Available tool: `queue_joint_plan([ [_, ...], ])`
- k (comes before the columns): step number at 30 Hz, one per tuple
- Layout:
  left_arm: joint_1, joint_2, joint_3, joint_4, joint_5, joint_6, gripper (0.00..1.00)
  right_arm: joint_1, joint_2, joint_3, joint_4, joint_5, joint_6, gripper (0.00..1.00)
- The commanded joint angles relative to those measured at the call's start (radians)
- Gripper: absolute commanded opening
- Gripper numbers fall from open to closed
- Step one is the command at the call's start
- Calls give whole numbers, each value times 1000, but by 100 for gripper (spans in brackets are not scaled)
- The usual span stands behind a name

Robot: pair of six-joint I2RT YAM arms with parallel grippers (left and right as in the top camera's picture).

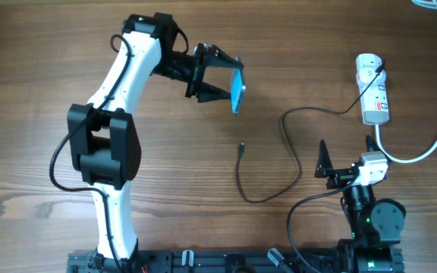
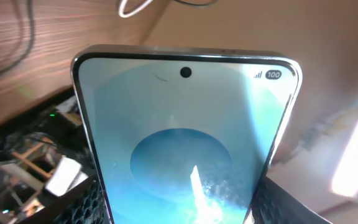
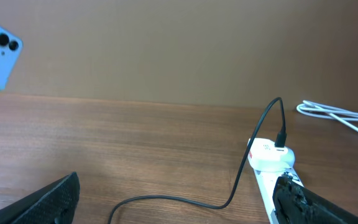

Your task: Plug charger to phone and switch on socket

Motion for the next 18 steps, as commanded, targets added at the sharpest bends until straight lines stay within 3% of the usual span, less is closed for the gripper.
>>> queue_joint_plan([
  [1,28,-43,-1,-4,124,20,65,-4,-2,-1,3,4,-10,100],
  [18,85,-43,-1,-5,154,19,65,-4,-2,-1,3,4,-10,100],
])
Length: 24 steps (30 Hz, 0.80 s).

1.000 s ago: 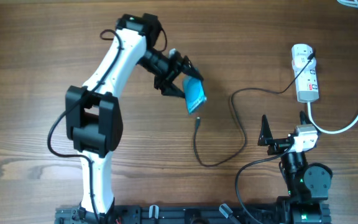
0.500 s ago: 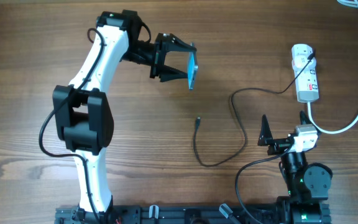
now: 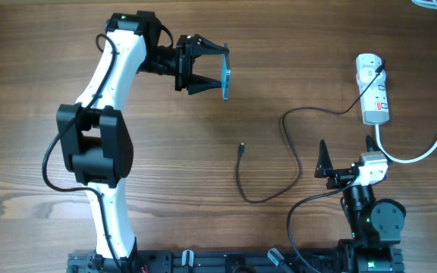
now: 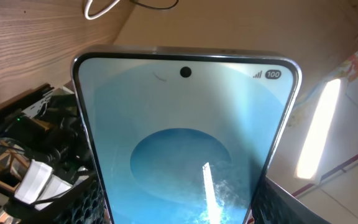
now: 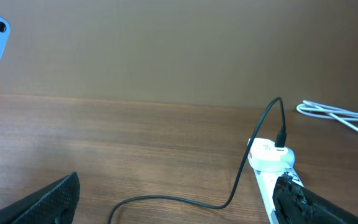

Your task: Plug charger to phone and switch on socket

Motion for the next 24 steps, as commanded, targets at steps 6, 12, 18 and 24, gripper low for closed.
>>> queue_joint_plan([
  [6,20,-43,-1,-24,56,11,65,-4,-2,-1,3,4,-10,100],
  [12,20,-43,-1,-42,56,12,66,-4,-2,-1,3,4,-10,100],
  [18,20,-43,-1,-66,56,11,66,-4,-2,-1,3,4,-10,100],
  [24,20,-43,-1,-68,56,11,67,-4,-2,-1,3,4,-10,100],
])
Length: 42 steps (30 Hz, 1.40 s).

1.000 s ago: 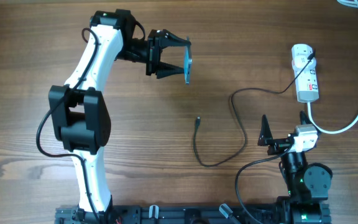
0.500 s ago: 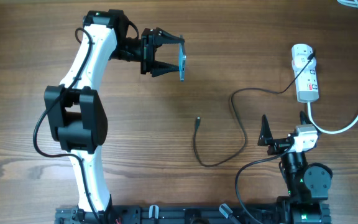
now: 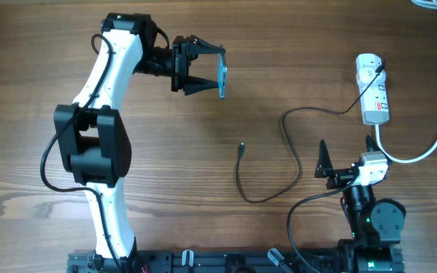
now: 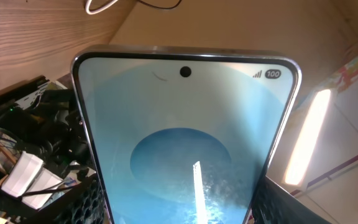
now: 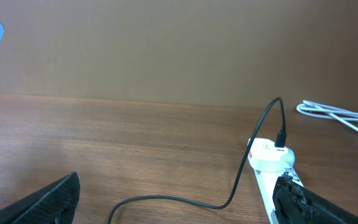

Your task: Plug charger to phone and switch on socket

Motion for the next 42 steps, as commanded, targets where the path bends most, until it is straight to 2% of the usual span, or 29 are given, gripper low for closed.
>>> queue_joint_plan([
  [1,5,-43,-1,-5,56,11,67,-4,-2,-1,3,4,-10,100],
  [24,5,-43,-1,-31,56,12,67,-4,-2,-1,11,1,-5,100],
  [27,5,-43,-1,-31,56,12,67,-4,-2,-1,18,-140,180,100],
  [29,5,-43,-1,-31,56,12,67,-3,-2,-1,30,-323,569,100],
  [33,5,-43,-1,-31,56,12,67,-3,-2,-1,43,-378,1160,100],
  [35,5,-43,-1,-31,56,12,67,-3,-2,-1,109,-433,1197,100],
  [39,5,-43,-1,-31,56,12,67,-3,-2,10,356,-507,1125,100],
  [42,5,-43,-1,-31,56,12,67,-3,5,95,353,-507,1033,100],
])
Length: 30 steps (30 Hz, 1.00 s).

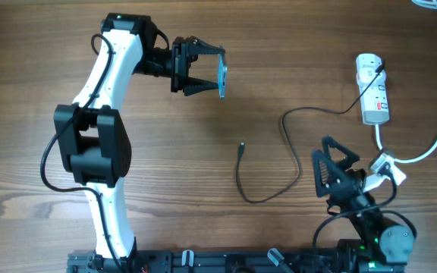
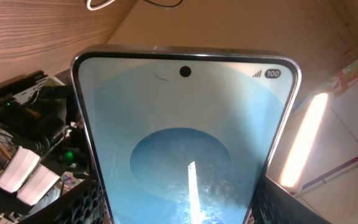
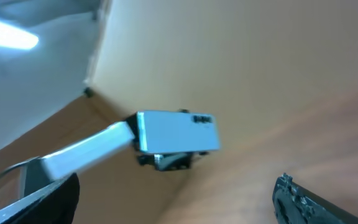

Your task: Plug charger to phone and switch on socket

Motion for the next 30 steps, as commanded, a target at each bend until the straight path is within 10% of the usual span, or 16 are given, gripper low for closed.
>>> queue_joint_plan([
  [1,5,-43,-1,-1,56,12,67,-2,13,128,-33,-50,-99,100],
  [12,5,-43,-1,-1,56,12,67,-2,533,926,-971,-14,-691,100],
  [21,5,-43,-1,-1,56,12,67,4,780,998,-958,-360,-606,99],
  [30,5,-43,-1,-1,56,12,67,282,1043,1332,-1350,175,-734,99],
])
